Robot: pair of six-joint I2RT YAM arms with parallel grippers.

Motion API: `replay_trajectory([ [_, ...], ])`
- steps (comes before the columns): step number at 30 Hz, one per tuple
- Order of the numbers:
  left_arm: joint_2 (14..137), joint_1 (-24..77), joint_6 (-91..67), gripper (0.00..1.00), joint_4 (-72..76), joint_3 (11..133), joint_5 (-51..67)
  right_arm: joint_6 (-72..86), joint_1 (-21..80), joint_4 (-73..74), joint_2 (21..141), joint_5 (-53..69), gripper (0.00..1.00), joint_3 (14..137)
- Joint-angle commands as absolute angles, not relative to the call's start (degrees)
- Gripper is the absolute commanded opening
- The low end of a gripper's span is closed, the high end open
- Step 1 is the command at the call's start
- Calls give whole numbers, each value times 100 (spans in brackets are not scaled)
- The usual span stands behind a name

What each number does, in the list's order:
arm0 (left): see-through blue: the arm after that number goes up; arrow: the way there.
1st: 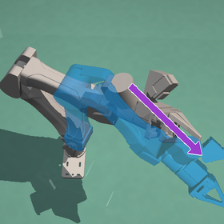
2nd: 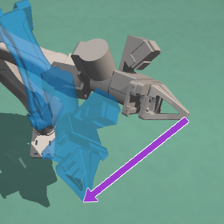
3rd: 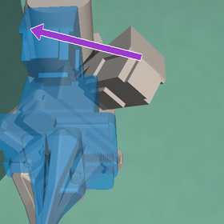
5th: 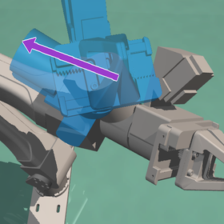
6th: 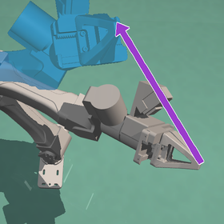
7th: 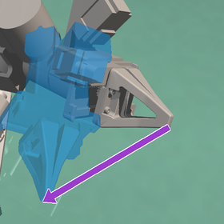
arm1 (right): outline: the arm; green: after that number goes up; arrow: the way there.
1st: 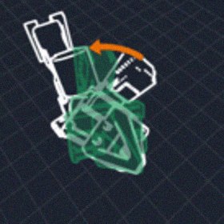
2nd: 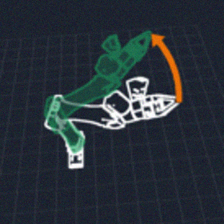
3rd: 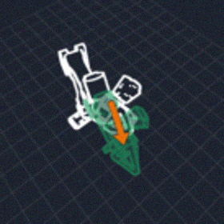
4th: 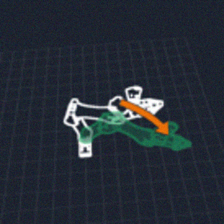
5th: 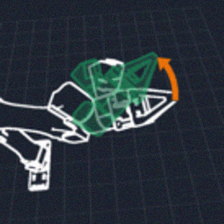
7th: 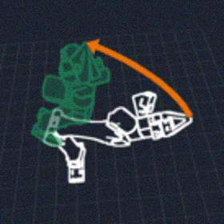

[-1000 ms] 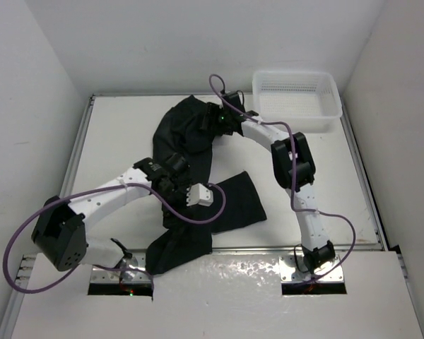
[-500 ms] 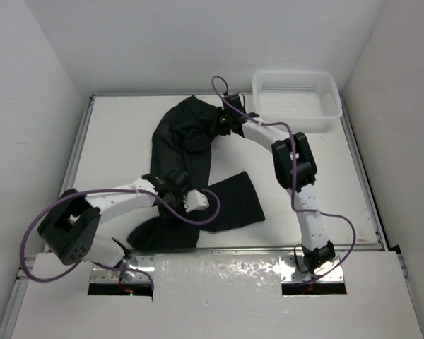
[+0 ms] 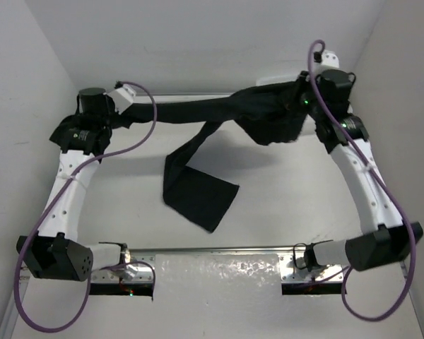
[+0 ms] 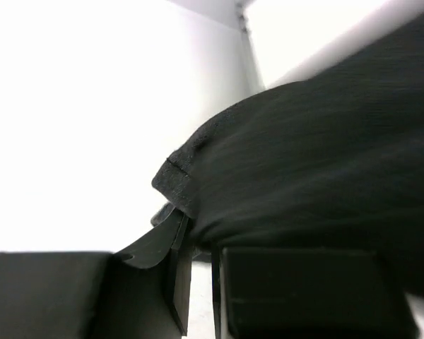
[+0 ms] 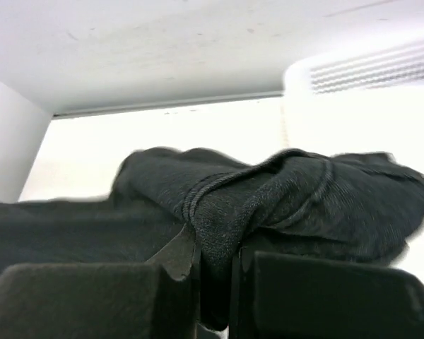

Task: Fold and stack the trousers
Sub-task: Flatten the trousers out

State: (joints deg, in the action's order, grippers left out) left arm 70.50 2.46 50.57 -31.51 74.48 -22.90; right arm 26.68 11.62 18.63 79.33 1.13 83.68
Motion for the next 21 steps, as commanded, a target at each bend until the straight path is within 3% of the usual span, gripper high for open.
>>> replay_trajectory([
  [1, 7355, -323, 5484, 0, -2786, 8163, -2567, 2145, 775, 2346, 7560, -35, 0, 7911],
  [7, 7840, -800, 5651, 0, -2909, 9043, -2093, 1934, 650, 2382, 7198, 236, 0, 7752],
  [12, 7761, -800, 5931, 0, -2796, 8659, -1740, 2066, 650, 2058, 7286, 413, 0, 7620],
  [17, 7954, -809, 6144, 0, -2942, 8770, -1688, 1916, 650, 3203, 7866, 352, 0, 8673],
  [19, 7771, -826, 6222, 0, -3677, 8790, -1504, 2038, 650, 3689, 7588, 151, 0, 8413],
  [21, 7429, -861, 6702, 0, -4338, 8118, -960, 2460, 650, 3929, 7104, 9, 5, 7107],
])
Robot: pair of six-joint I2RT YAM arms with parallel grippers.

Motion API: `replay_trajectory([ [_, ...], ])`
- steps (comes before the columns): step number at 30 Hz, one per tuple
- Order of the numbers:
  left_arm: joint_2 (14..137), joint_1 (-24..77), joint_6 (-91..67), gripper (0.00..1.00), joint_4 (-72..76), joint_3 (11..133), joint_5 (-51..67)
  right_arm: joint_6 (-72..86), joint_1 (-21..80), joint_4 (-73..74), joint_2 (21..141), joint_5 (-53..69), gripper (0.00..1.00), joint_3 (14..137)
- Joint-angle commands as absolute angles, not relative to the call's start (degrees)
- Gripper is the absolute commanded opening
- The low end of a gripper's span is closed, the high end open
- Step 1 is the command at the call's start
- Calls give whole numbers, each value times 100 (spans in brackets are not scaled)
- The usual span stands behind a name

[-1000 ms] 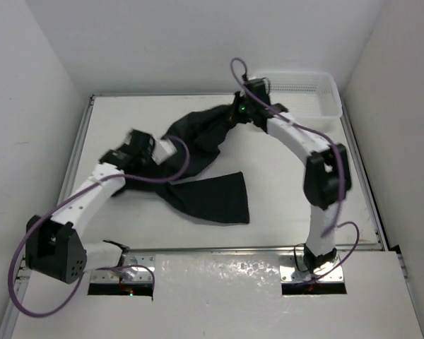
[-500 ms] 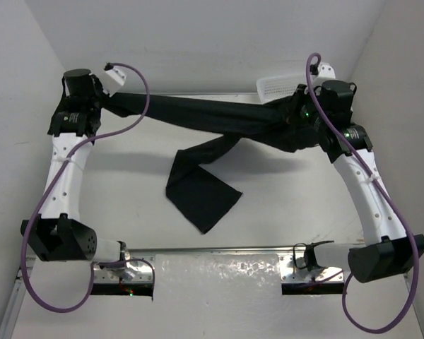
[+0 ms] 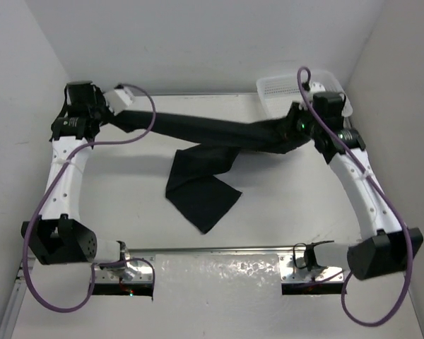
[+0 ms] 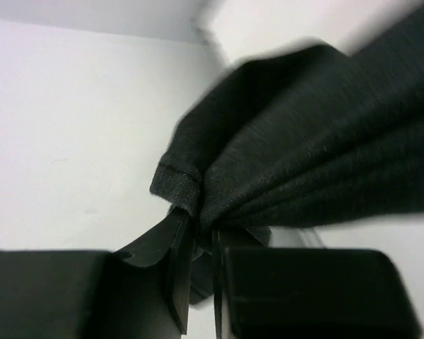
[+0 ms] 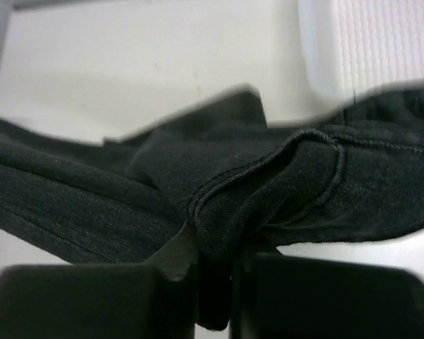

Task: Fold and stack the trousers
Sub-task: Flatten the trousers out

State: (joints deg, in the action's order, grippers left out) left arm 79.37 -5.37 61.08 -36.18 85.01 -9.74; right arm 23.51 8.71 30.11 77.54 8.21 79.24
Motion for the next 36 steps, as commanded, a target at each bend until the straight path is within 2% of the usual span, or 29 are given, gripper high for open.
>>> replay_trajectory([
  [1, 7044, -861, 6967, 9, -5325, 7834, -462, 2635, 650, 3903, 6536, 9, 15, 6588],
  [2, 6910, -861, 7561, 19, -6005, 7300, -187, 2863, 642, 3798, 6269, -35, 29, 5548],
  [3, 6830, -861, 7689, 30, -6603, 7060, -11, 2952, 607, 3797, 6032, -113, 47, 5093],
  [4, 6820, -844, 7682, 71, -7410, 6840, 244, 3153, 424, 3884, 5664, -149, 66, 4767],
  [5, 6820, -844, 7360, 80, -7557, 6377, 229, 3216, 274, 4111, 5512, -141, 71, 4294],
  [6, 6794, -844, 7209, 84, -7550, 6198, 98, 3269, -128, 4226, 5372, -149, 76, 4124],
  [7, 6794, -852, 7094, 84, -7550, 6074, -243, 3330, -402, 4315, 5231, -176, 84, 3992],
  [9, 6715, -931, 6961, 84, -7550, 5959, -430, 3463, -1059, 4377, 4818, -45, 85, 3736],
  [12, 6697, -1045, 6943, 82, -7489, 6292, -413, 3586, -1432, 4359, 4605, -26, 84, 3744],
  [13, 6741, -1211, 6891, 81, -7358, 6380, -448, 3595, -1450, 4377, 4614, -26, 81, 3762],
  [16, 7240, -2019, 6163, 80, -6505, 6775, -536, 3612, -1468, 4360, 4702, 95, 65, 3666],
  [17, 7460, -2317, 5761, 74, -6373, 7107, -467, 3630, -1485, 4316, 4711, 114, 44, 3543],
  [18, 7958, -3016, 5522, 61, -6163, 7319, -283, 3656, -1520, 4281, 4694, 132, 36, 3481],
  [19, 8233, -3380, 5224, 55, -6074, 7513, -194, 3752, -1521, 4202, 4685, 175, 31, 3350],
  [20, 8470, -3706, 4699, 52, -6030, 7906, -72, 3805, -1521, 4132, 4667, 219, 31, 3270],
  [21, 8899, -4292, 4476, 52, -6021, 8067, 243, 3849, -1521, 4053, 4658, 272, 35, 3174],
  [23, 9210, -4683, 4002, 54, -5986, 8235, 474, 4086, -1529, 3860, 4684, 360, 53, 2875],
  [25, 9351, -4895, 3763, 57, -5600, 7904, 457, 4262, -1529, 3631, 4763, 378, 61, 2595],
  [27, 9316, -4896, 3701, 67, -5152, 7613, 387, 4324, -1529, 3534, 4886, 317, 68, 2461],
  [29, 9369, -4896, 3578, 72, -4976, 7375, 299, 4342, -1529, 3489, 4957, 185, 71, 2373],
  [32, 9632, -5001, 3559, 75, -4930, 7242, 368, 4394, -1521, 3341, 5053, 158, 76, 2242],
  [36, 9432, -4975, 4322, 78, -5194, 7006, 1491, 4543, -1520, 2612, 5246, 439, 82, 1943],
])
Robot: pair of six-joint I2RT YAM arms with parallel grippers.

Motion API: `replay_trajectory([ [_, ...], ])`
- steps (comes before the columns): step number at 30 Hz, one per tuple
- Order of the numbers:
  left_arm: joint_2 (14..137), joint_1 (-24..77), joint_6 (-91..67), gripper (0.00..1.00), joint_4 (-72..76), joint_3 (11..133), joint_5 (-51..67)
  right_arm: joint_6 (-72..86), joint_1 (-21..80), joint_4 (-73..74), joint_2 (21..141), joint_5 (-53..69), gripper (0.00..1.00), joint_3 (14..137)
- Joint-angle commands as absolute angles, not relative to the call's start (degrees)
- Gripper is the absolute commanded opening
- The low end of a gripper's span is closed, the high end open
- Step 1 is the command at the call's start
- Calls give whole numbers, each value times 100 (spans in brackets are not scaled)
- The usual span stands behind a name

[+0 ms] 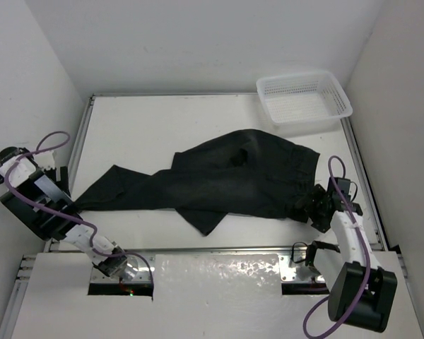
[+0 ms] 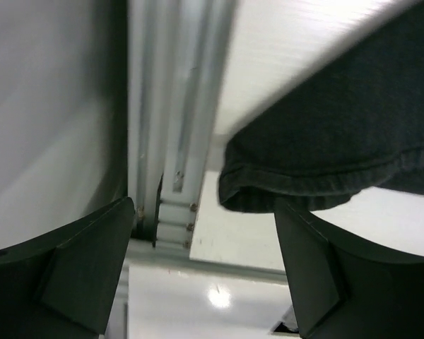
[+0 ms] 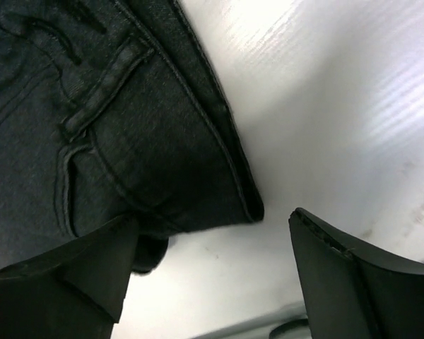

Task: Fold and stack the trousers
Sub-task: Flatten the trousers out

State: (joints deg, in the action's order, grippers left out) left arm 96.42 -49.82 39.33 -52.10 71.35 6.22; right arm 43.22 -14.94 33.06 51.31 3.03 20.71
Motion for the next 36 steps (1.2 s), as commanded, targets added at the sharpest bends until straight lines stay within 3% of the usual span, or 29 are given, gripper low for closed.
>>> replay_trajectory([
  [1, 9326, -4949, 4916, 79, -5229, 6831, 1607, 4561, -1521, 2428, 5317, 483, 83, 1890],
  [4, 8729, -4896, 6950, 80, -5633, 6252, 2047, 4588, -1520, 2207, 5642, 589, 84, 1846],
  [6, 8228, -4791, 7862, 82, -5355, 5542, 1595, 4588, -1494, 2066, 5888, 685, 84, 1793],
  [11, 8340, -4360, 7823, 83, -3825, 5098, 345, 4527, -1415, 2083, 6152, 519, 80, 1775],
  [17, 8630, -3929, 7507, 83, -3182, 4966, 106, 4403, -1415, 2276, 6012, 282, 68, 1749],
  [19, 8805, -3902, 7217, 73, -3295, 5105, 323, 4386, -1406, 2137, 5907, 54, 46, 1653],
  [20, 8868, -3902, 7216, 67, -3383, 5167, 412, 4394, -1406, 2136, 5889, 9, 46, 1635],
  [21, 8920, -3902, 7094, 55, -3471, 5220, 500, 4395, -1406, 2014, 5906, -113, 30, 1635],
  [23, 9052, -3902, 6936, 42, -3647, 5369, 702, 4351, -1424, 1829, 5994, -333, 17, 1687],
  [24, 9114, -3911, 6882, 23, -3787, 5422, 764, 4324, -1433, 1819, 6046, -386, 5, 1731],
  [26, 9167, -3937, 6803, 0, -3963, 5580, 861, 4220, -1441, 1880, 6213, -492, 0, 1958],
  [31, 9543, -4542, 5917, 0, -4725, 6650, 1438, 3999, -1476, 2170, 6057, -685, 0, 2495],
  [34, 10544, -5219, 5213, 0, -6411, 8947, 2308, 3850, -1599, 2460, 5784, -826, 0, 2960],
  [36, 11202, -5527, 4853, 0, -7316, 9577, 2399, 3823, -1792, 2724, 5696, -730, 0, 3102],
])
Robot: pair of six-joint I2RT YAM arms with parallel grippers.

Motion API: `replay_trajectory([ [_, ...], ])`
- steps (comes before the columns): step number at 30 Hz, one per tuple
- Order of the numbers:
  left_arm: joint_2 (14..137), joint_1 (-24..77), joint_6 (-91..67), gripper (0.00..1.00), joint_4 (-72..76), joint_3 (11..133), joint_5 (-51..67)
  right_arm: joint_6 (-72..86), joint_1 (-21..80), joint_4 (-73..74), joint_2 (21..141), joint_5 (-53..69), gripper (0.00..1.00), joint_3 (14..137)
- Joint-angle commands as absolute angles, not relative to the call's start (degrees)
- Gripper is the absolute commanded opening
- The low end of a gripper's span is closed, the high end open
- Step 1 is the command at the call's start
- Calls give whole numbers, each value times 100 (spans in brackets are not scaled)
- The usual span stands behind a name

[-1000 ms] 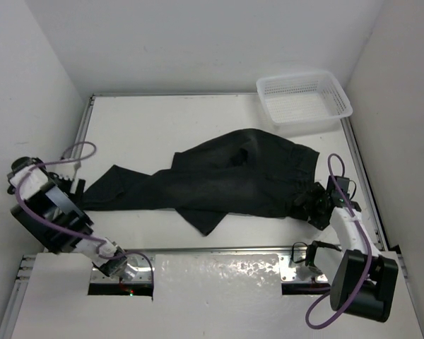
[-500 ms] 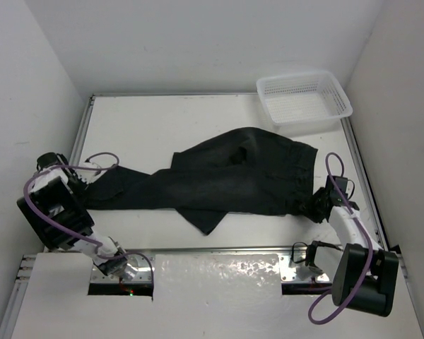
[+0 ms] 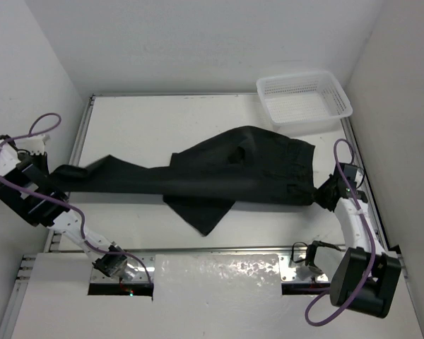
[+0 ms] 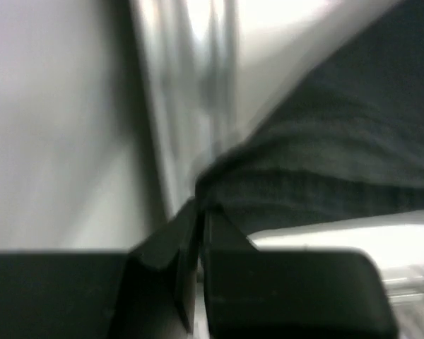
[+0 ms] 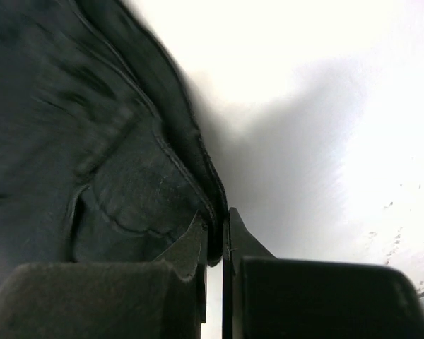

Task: Fold and stack the trousers
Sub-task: Flatten the trousers out

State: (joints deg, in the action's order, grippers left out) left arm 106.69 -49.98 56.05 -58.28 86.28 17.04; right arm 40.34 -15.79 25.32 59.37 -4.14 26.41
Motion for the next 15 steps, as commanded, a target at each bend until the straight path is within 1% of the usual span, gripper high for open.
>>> replay_trajectory([
  [1, 11310, -5598, 4834, 0, -7521, 9841, 2417, 3788, -1845, 2794, 5643, -677, 0, 3163],
  [3, 11268, -5686, 4754, 0, -7550, 9722, 2251, 3779, -1977, 2909, 5450, -572, 0, 3243],
  [4, 11198, -5687, 4833, 0, -7541, 9468, 2111, 3771, -2004, 2953, 5388, -580, 0, 3278],
  [11, 10583, -5669, 5431, 0, -7541, 8517, 1512, 3823, -2548, 3699, 4861, -922, 0, 3585],
  [14, 10293, -5660, 5581, 0, -7541, 8367, 1249, 3613, -2645, 3893, 4799, -1510, 0, 4094],
  [15, 10248, -5651, 5668, 0, -7541, 8306, 1118, 3430, -2654, 3963, 4834, -1851, 0, 4444],
])
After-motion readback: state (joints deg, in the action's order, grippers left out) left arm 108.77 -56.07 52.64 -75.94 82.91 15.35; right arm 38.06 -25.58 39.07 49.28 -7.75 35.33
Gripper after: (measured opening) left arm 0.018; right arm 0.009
